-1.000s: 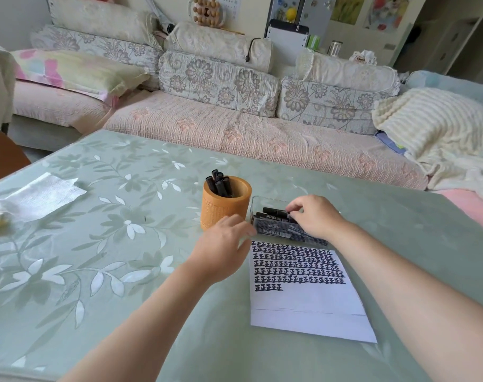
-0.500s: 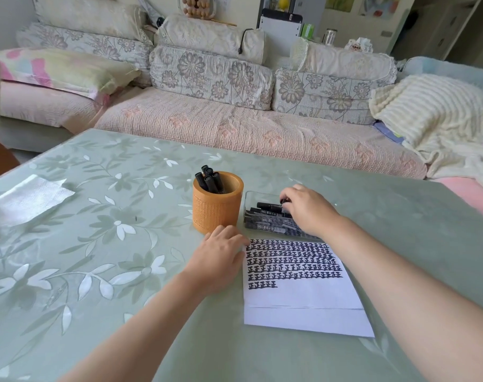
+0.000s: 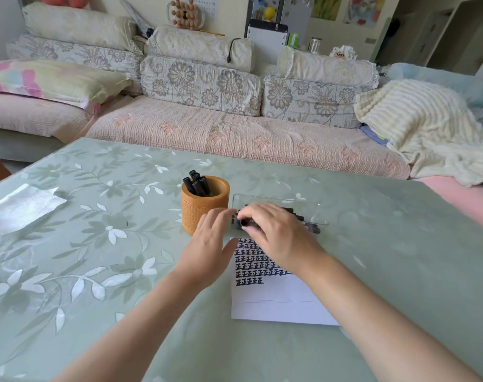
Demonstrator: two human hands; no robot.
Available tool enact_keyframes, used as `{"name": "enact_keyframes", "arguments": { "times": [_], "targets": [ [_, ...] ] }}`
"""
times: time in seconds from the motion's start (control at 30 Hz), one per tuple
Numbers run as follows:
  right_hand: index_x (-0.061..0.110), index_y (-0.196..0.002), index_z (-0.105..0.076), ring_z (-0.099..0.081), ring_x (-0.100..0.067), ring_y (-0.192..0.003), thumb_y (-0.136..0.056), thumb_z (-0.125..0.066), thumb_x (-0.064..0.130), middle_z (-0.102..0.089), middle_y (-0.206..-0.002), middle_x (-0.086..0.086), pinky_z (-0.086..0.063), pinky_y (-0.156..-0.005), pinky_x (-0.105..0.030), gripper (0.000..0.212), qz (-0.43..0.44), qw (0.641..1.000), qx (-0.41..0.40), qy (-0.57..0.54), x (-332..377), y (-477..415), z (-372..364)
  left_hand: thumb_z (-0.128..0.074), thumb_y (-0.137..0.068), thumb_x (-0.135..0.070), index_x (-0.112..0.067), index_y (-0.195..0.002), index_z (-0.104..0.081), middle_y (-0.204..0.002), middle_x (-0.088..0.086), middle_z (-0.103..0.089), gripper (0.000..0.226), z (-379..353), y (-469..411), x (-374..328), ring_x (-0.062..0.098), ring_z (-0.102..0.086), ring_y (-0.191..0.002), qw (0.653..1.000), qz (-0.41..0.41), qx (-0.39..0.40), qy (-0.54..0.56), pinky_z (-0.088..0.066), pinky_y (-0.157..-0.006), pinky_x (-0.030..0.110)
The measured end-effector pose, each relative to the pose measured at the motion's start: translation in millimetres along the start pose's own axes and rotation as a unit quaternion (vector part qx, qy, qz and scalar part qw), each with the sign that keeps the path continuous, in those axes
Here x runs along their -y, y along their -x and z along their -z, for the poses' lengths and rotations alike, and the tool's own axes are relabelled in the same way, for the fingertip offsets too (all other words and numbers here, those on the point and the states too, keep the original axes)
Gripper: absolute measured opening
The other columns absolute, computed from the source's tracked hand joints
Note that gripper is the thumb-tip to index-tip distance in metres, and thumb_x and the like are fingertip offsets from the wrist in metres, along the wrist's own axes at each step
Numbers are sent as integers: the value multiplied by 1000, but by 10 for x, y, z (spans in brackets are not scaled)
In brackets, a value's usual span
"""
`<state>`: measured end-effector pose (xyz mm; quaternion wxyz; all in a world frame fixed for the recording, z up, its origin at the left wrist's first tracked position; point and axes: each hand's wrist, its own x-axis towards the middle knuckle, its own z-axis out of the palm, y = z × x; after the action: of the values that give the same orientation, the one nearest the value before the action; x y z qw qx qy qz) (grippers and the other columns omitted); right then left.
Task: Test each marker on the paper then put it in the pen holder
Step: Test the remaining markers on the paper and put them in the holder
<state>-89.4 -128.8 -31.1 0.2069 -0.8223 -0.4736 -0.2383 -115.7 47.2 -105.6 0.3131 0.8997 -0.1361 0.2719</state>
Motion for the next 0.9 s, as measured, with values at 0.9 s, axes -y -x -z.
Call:
{"name": "enact_keyframes", "arguments": {
  "times": [0.9],
  "targets": [
    [30,-127,-57,-58,-21,-109,-102,-41,36,-66,-119,3,-46,-88,-36,30,-222,948,227,-28,-126,406,-61,-61,-92,-30,-21,-102,-59,-90,-10,-58,14,101,68,-90,14,-53,-87,991,-84,81,-67,-50,-68,36]
  ]
}}
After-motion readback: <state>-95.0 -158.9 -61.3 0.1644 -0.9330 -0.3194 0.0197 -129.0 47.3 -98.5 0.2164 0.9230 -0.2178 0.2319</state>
